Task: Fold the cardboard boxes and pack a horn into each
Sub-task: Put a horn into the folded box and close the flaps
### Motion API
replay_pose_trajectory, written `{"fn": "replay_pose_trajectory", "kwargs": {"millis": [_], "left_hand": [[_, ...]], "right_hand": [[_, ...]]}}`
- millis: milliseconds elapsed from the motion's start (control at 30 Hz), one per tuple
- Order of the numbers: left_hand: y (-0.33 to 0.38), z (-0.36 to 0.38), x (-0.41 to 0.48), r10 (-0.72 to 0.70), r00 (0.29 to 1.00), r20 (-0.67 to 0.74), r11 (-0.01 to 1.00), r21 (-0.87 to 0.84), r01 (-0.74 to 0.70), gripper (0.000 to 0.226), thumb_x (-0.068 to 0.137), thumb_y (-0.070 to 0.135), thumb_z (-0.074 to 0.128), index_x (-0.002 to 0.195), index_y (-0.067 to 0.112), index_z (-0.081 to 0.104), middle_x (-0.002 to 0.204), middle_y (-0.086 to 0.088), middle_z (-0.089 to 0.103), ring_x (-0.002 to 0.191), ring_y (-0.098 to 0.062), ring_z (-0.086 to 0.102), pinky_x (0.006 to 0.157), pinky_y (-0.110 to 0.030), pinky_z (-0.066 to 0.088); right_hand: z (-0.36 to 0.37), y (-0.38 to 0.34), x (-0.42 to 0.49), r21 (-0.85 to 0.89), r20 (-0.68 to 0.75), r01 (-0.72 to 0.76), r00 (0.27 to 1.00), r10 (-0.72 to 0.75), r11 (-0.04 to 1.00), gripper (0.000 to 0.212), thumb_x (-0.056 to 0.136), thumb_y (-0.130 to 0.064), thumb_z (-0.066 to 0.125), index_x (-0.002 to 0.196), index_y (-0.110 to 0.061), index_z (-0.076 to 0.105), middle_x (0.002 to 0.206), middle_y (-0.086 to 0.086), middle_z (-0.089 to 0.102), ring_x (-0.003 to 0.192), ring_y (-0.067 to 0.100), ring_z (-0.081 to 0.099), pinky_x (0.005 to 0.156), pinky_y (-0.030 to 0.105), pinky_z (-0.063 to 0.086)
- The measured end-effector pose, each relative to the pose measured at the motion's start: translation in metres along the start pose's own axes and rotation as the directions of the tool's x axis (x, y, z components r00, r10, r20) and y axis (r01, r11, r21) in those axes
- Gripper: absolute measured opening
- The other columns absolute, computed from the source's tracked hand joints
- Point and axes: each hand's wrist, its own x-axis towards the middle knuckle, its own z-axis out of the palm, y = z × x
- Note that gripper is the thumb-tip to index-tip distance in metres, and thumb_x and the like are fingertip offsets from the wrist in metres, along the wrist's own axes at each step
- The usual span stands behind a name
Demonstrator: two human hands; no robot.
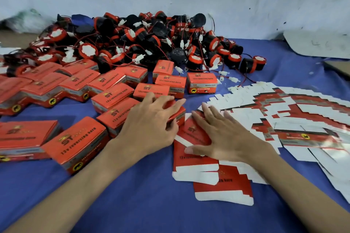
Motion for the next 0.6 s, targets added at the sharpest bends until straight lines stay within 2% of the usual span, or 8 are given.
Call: {"fn": "replay_pose_trajectory", "kwargs": {"millis": [67,133,200,300,433,533,600], "left_hand": [[0.002,-0.005,0.000,-0.077,0.997,0.021,0.992,0.099,0.074,0.044,0.079,0.040,0.047,0.115,0.025,0.068,0.107,-0.005,0.059,0.100,-0.027,0.051,0.069,-0.035,0.042],[0.003,-0.007,0.000,-0.134,0.991,0.026,0.973,0.192,0.126,0.032,0.080,0.038,0.052,0.103,0.023,0.069,0.106,-0.007,0.055,0.102,-0.027,0.049,0.079,-0.040,0.039],[0.004,-0.007,-0.001,-0.168,0.985,0.038,0.966,0.206,0.157,0.028,0.085,0.037,0.052,0.107,0.024,0.064,0.114,-0.005,0.051,0.108,-0.025,0.046,0.086,-0.042,0.037],[0.009,-0.005,0.000,-0.148,0.987,0.064,0.960,0.249,0.127,0.034,0.089,0.033,0.048,0.121,0.024,0.052,0.125,-0.001,0.045,0.119,-0.023,0.039,0.094,-0.039,0.032],[0.017,-0.004,-0.002,-0.113,0.990,0.085,0.935,0.345,0.077,0.035,0.084,0.027,0.052,0.118,0.019,0.046,0.119,0.000,0.048,0.114,-0.022,0.041,0.091,-0.036,0.032],[0.011,-0.006,-0.003,-0.141,0.982,0.123,0.920,0.384,0.084,0.030,0.083,0.028,0.054,0.111,0.022,0.046,0.115,0.003,0.052,0.111,-0.020,0.045,0.088,-0.034,0.034],[-0.003,-0.007,-0.003,-0.200,0.964,0.173,0.897,0.429,0.109,0.031,0.082,0.023,0.053,0.112,0.024,0.047,0.116,0.003,0.054,0.114,-0.021,0.046,0.090,-0.035,0.034]], "right_hand": [[0.001,-0.001,0.001,-0.003,0.041,-0.031,0.999,0.031,1.000,0.118,0.055,-0.097,0.005,0.150,-0.029,-0.009,0.158,0.007,-0.015,0.146,0.027,-0.010,0.117,0.055,0.003],[0.001,-0.004,0.000,0.007,0.041,-0.052,0.998,0.051,0.999,0.112,0.060,-0.094,0.005,0.150,-0.029,-0.007,0.159,0.006,-0.011,0.146,0.029,-0.008,0.116,0.057,0.004],[0.000,-0.009,-0.001,-0.008,0.026,-0.048,0.998,0.048,0.999,0.102,0.067,-0.087,0.004,0.150,-0.028,-0.005,0.160,0.007,-0.007,0.146,0.031,-0.005,0.116,0.055,0.005],[-0.003,-0.015,-0.003,-0.056,0.049,-0.044,0.998,0.047,0.997,0.092,0.077,-0.080,0.008,0.151,-0.026,-0.005,0.160,0.009,-0.004,0.146,0.033,-0.002,0.116,0.052,0.007],[-0.012,-0.029,-0.011,-0.115,0.005,-0.039,0.999,0.040,0.993,0.082,0.089,-0.068,0.017,0.151,-0.017,-0.001,0.157,0.016,0.011,0.144,0.037,0.013,0.114,0.048,0.019],[-0.012,-0.044,-0.014,-0.206,-0.093,0.021,0.995,-0.041,0.978,0.068,0.099,-0.046,0.022,0.150,-0.006,-0.001,0.150,0.024,0.027,0.135,0.041,0.033,0.102,0.047,0.037],[-0.011,-0.045,-0.012,-0.297,-0.159,0.100,0.976,-0.152,0.950,0.064,0.102,-0.026,0.030,0.148,0.001,-0.005,0.142,0.024,0.040,0.122,0.040,0.048,0.082,0.043,0.047]]}}
